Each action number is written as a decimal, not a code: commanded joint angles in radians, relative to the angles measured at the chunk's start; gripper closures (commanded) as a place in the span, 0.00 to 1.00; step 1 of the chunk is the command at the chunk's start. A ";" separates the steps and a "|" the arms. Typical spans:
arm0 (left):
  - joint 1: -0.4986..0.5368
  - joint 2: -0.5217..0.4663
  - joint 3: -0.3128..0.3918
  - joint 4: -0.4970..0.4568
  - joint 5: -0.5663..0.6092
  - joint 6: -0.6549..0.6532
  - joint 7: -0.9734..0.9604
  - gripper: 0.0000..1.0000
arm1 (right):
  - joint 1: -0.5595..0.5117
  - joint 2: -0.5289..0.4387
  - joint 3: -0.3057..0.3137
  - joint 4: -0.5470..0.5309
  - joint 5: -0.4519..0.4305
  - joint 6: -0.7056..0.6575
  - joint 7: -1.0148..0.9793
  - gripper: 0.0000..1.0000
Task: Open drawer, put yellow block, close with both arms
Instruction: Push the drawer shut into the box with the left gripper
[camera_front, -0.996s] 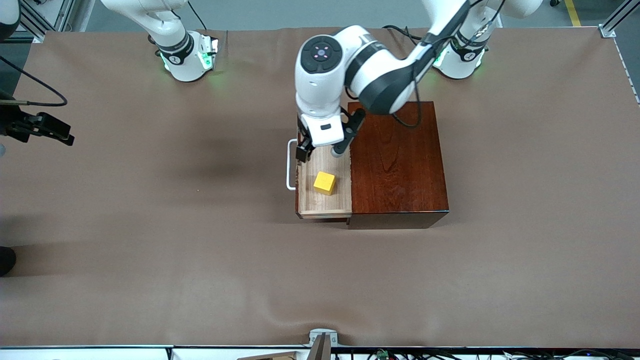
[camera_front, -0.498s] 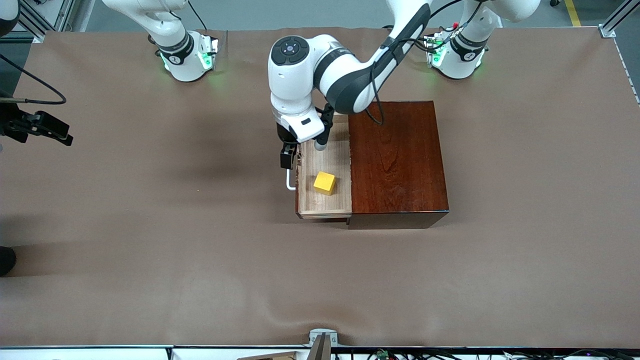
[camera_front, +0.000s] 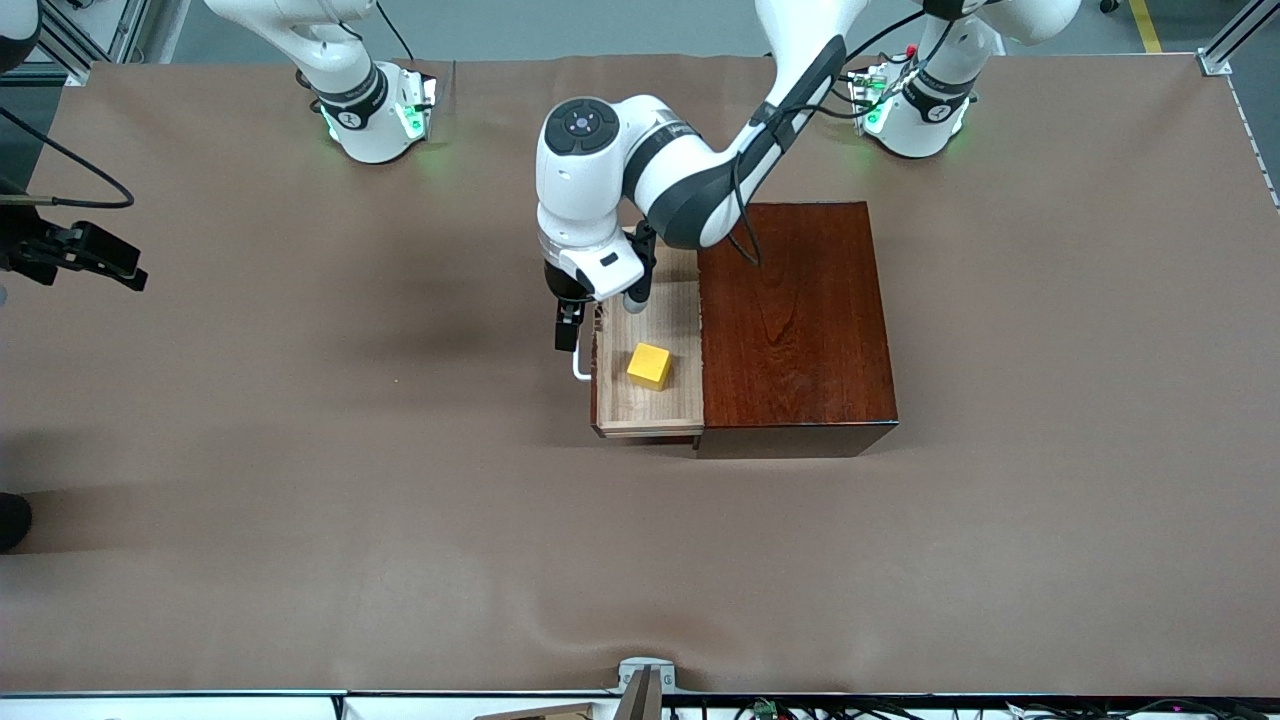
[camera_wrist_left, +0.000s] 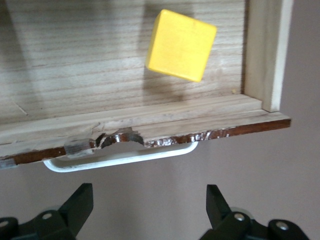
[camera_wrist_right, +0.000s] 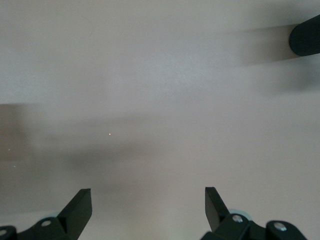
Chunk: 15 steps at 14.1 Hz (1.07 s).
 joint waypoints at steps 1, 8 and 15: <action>-0.005 0.033 0.010 0.034 -0.031 0.016 -0.056 0.00 | -0.021 -0.020 0.020 -0.014 0.000 -0.005 0.004 0.00; -0.007 0.065 0.009 0.024 -0.048 0.010 -0.075 0.00 | -0.026 -0.020 0.018 -0.018 0.050 0.001 -0.006 0.00; -0.005 0.067 0.009 0.021 -0.043 -0.080 -0.063 0.00 | -0.031 -0.021 0.017 -0.026 0.087 0.008 -0.057 0.00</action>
